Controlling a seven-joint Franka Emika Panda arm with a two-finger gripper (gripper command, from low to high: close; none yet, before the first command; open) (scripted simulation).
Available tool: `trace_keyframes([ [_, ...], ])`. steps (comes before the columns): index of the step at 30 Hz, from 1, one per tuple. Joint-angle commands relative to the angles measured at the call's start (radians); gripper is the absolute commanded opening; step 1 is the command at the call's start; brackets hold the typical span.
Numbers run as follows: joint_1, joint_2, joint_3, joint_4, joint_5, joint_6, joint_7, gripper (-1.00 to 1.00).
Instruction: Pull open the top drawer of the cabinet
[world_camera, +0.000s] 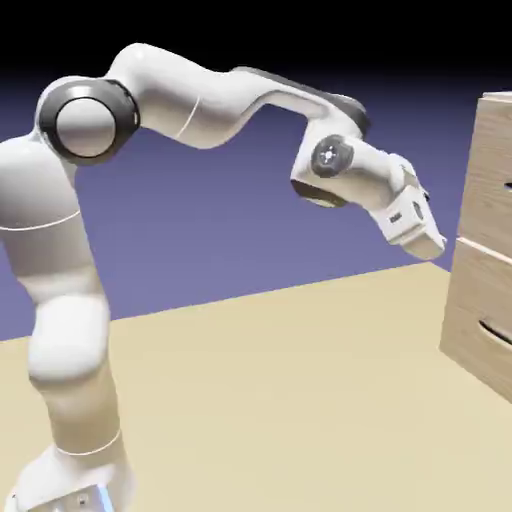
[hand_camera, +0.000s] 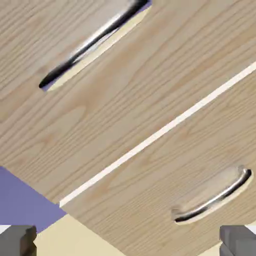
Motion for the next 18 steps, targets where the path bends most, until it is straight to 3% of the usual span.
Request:
trace_keyframes([
  [1,-0.005,0.015,0.005,0.021,0.044,-0.002,-0.021,0.00],
  [18,-0.103,0.274,0.093,0.384,0.783,-0.037,-0.386,0.00],
])
